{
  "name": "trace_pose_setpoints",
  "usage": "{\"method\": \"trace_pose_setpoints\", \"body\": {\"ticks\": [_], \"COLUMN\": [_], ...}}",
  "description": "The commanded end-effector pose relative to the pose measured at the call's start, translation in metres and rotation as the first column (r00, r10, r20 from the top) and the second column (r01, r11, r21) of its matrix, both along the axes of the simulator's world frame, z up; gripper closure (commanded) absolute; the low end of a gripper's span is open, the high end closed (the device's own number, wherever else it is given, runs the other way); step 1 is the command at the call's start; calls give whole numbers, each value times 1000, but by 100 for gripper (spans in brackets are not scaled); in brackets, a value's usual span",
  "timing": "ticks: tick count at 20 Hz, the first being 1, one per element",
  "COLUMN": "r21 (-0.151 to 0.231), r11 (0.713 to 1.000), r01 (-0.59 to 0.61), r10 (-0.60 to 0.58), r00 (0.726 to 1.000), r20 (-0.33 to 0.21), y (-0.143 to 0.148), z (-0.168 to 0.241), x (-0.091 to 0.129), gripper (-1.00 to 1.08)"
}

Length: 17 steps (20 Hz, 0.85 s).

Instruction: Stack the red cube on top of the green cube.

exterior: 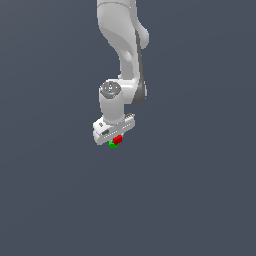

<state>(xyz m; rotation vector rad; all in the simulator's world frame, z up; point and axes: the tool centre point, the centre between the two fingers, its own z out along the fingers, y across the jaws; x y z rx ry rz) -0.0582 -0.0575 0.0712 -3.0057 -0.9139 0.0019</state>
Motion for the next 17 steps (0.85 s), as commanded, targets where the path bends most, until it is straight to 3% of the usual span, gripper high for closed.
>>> {"method": "trace_pose_setpoints", "body": {"ticks": [1, 7, 8, 17], "r21": [0, 0, 0, 0], "r11": [1000, 1000, 1000, 1000], "r01": [-2, -2, -2, -2], "r10": [2, 2, 2, 2], "r00": [1000, 1000, 1000, 1000], "r20": [2, 2, 2, 2], "y": [-12, -19, -19, -19], "z": [-5, -9, -9, -9], "x": [-3, -3, -3, -3], "gripper": [108, 108, -92, -92]}}
